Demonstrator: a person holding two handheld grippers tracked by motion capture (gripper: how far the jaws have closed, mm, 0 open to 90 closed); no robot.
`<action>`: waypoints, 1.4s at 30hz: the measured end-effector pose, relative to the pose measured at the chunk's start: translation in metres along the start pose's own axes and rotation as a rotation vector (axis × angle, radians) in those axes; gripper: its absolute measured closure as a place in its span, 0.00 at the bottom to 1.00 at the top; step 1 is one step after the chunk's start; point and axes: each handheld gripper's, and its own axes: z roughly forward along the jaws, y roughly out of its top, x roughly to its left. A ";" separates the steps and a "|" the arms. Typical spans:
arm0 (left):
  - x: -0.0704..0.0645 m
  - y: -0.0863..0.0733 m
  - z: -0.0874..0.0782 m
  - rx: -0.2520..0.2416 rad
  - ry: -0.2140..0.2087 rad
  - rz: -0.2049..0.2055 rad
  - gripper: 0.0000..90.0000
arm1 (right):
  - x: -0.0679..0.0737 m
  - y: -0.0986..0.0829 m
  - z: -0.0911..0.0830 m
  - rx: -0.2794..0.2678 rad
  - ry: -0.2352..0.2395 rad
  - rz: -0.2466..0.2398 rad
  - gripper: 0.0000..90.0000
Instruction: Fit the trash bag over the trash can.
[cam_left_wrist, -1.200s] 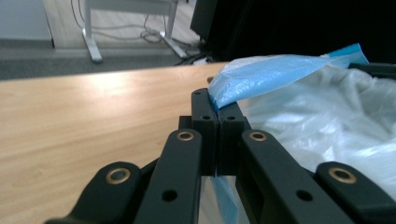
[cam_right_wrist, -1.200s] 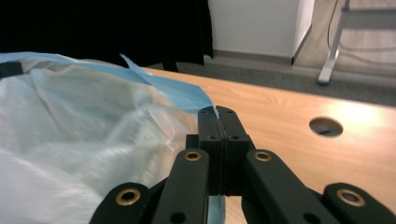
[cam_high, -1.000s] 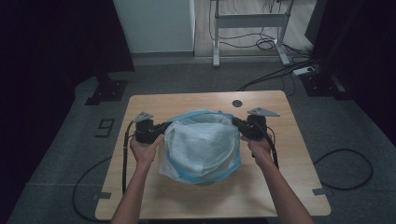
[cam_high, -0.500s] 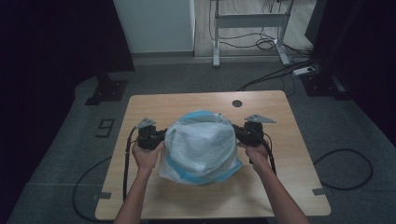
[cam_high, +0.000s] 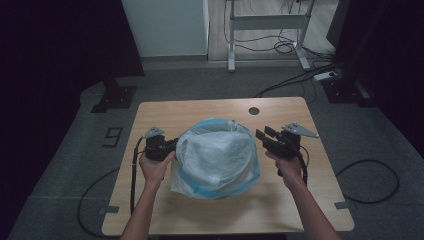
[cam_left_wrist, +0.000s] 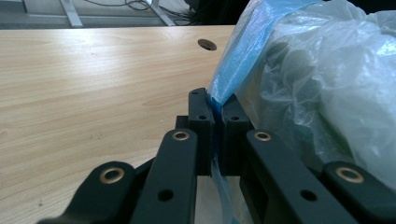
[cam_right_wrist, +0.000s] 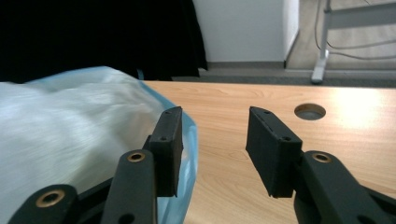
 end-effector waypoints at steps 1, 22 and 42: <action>0.000 0.000 -0.001 -0.003 0.001 0.001 0.95 | 0.001 -0.001 -0.007 -0.003 0.014 -0.011 0.59; -0.001 -0.001 -0.005 -0.024 0.008 0.005 0.95 | 0.031 -0.059 -0.038 0.025 0.446 -0.219 0.57; 0.002 -0.009 -0.005 0.008 0.020 0.000 0.96 | 0.022 -0.096 -0.022 0.160 0.364 -0.296 0.99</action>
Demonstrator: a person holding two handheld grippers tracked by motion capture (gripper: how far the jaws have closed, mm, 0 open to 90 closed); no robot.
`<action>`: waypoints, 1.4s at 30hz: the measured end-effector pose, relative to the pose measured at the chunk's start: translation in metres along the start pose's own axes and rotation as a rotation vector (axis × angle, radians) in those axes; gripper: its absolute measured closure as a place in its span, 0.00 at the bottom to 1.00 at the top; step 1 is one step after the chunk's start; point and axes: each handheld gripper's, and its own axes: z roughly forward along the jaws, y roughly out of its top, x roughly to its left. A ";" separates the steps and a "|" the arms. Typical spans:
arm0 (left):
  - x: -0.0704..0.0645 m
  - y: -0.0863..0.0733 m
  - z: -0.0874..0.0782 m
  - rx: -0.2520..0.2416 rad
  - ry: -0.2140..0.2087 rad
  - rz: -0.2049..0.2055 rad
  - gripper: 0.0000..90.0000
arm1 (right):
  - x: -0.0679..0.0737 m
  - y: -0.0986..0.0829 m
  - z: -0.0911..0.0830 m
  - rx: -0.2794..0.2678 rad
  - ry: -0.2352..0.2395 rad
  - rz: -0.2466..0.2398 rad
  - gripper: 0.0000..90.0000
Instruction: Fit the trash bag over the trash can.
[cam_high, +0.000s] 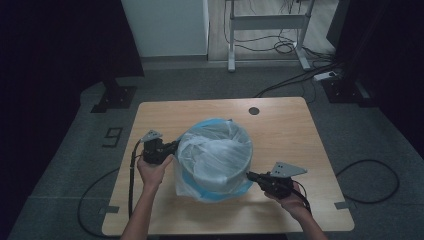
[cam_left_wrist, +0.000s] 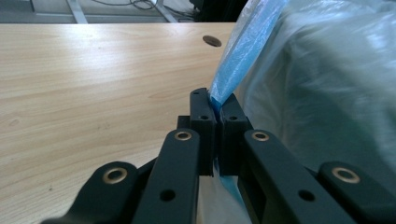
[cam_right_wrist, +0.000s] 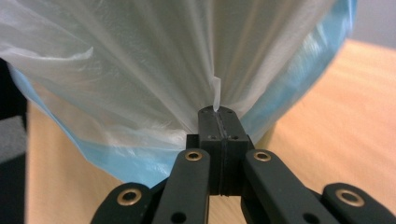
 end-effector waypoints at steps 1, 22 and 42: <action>0.000 0.000 0.000 0.001 0.000 -0.001 0.97 | -0.001 -0.002 0.002 0.007 -0.007 0.006 0.99; 0.016 0.023 -0.010 -0.054 0.079 -0.015 0.97 | -0.001 0.013 -0.005 -0.037 -0.062 -0.008 0.97; 0.038 -0.003 0.027 0.142 0.054 -0.073 0.97 | -0.011 0.004 0.017 0.036 -0.041 0.023 0.98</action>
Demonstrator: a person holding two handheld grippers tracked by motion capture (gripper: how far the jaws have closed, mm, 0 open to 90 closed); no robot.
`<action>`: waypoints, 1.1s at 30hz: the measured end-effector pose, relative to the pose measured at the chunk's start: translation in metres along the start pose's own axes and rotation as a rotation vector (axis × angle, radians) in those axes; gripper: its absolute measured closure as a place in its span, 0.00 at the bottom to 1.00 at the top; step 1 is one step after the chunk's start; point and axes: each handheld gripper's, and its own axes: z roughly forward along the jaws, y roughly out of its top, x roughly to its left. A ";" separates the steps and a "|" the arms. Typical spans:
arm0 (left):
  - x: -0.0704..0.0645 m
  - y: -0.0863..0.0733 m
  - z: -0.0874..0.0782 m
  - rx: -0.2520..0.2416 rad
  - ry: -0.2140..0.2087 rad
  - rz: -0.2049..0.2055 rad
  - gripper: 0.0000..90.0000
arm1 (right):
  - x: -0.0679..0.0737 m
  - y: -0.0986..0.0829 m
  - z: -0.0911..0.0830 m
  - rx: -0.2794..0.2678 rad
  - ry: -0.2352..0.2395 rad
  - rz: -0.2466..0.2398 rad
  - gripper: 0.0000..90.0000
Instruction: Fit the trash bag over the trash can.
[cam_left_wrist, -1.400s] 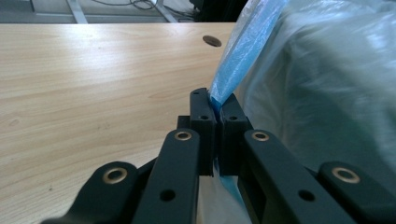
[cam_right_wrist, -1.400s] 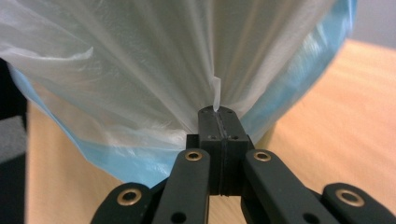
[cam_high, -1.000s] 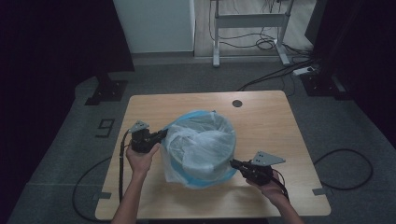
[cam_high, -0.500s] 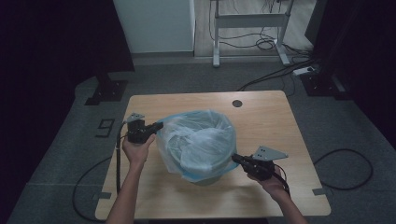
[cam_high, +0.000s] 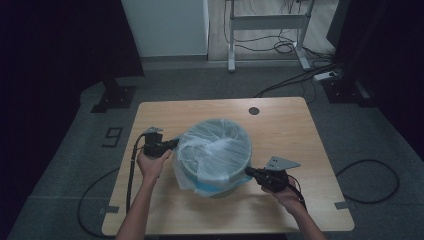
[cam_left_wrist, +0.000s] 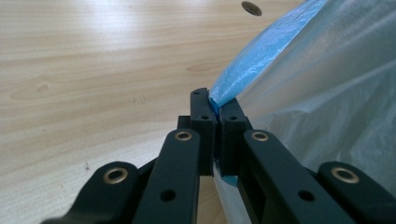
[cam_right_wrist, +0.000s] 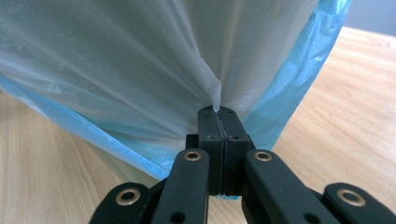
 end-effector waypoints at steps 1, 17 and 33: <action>0.000 -0.002 0.000 0.005 -0.003 0.003 0.97 | 0.000 -0.001 0.000 0.004 0.002 0.001 0.98; -0.008 -0.023 -0.005 0.014 -0.023 0.030 0.95 | 0.008 -0.014 -0.025 -0.069 -0.045 -0.006 0.76; -0.013 -0.025 -0.017 -0.030 -0.036 0.030 0.95 | 0.096 0.016 -0.028 -0.151 -0.113 -0.083 0.55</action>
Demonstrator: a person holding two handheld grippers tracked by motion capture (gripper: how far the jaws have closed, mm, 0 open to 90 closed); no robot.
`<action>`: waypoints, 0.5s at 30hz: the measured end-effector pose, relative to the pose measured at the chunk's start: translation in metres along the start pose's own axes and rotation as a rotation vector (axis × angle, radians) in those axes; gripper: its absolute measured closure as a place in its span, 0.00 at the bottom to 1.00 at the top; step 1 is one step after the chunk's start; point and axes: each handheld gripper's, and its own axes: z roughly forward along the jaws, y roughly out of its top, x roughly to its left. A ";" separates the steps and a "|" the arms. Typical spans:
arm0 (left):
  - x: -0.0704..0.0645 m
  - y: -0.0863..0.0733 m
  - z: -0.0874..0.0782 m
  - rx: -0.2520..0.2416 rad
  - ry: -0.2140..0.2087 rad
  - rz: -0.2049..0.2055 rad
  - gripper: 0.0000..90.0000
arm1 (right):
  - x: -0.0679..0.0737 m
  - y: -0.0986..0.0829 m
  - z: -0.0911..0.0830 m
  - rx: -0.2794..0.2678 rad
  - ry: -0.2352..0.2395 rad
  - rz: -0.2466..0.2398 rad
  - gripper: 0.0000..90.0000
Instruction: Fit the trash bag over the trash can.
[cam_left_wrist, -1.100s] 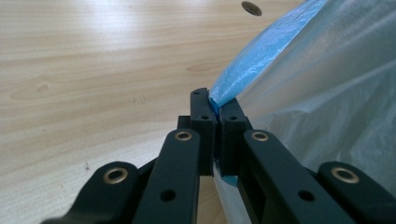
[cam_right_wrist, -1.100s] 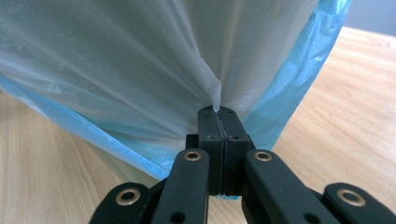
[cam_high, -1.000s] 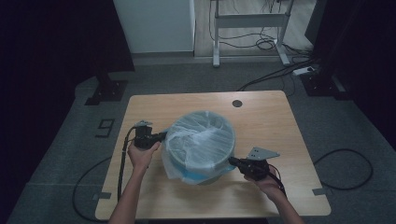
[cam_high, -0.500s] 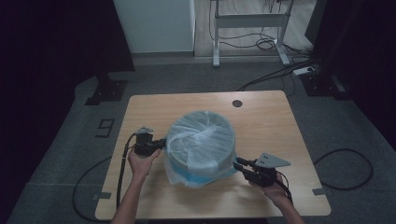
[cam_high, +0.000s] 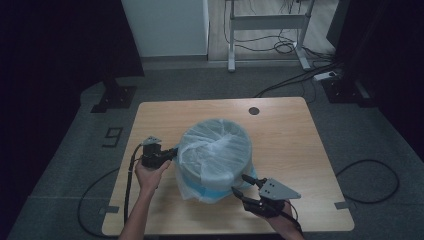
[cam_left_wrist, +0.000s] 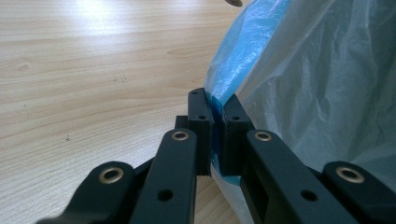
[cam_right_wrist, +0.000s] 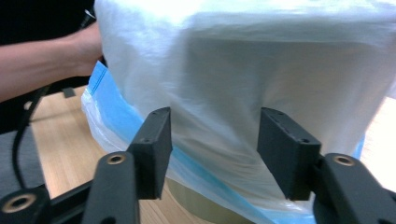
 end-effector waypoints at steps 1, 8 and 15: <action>0.000 0.000 0.000 -0.002 -0.001 0.001 0.95 | 0.005 0.000 0.002 0.009 -0.026 -0.007 0.59; 0.001 -0.002 0.000 -0.007 -0.005 0.002 0.95 | 0.008 -0.004 0.007 0.026 -0.108 -0.016 0.99; 0.004 -0.005 0.002 0.019 0.016 -0.003 0.95 | -0.011 -0.031 0.013 0.124 -0.077 0.040 0.99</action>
